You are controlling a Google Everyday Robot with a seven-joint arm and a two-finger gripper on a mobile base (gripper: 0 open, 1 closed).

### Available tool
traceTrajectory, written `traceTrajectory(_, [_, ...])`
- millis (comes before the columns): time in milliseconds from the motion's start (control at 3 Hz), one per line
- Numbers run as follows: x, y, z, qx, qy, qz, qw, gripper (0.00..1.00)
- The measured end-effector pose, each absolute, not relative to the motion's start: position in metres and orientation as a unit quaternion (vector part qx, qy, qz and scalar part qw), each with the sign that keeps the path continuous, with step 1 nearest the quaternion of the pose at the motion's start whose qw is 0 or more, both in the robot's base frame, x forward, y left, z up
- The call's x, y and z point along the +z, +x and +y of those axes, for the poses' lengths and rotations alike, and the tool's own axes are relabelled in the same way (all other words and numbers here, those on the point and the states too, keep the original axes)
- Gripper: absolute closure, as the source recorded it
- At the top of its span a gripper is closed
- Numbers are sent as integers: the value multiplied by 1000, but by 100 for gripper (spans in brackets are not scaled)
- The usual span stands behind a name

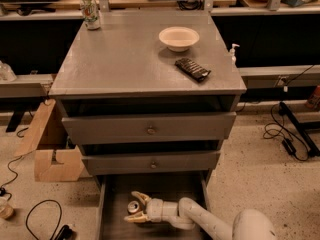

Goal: Place orange can into bottom drawer

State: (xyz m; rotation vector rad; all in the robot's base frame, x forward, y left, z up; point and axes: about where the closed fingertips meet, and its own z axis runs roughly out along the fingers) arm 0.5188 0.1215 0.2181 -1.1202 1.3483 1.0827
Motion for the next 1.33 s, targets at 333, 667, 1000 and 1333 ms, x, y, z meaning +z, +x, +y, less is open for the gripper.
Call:
traceTrajectory(333, [218, 518, 123, 451, -466, 561, 514, 0])
traceTrajectory(667, [218, 518, 123, 451, -466, 561, 514, 0])
traceTrajectory(1000, [229, 514, 117, 448, -471, 554, 520, 0])
traceTrajectory(1333, [252, 501, 85, 413, -500, 546, 530, 0])
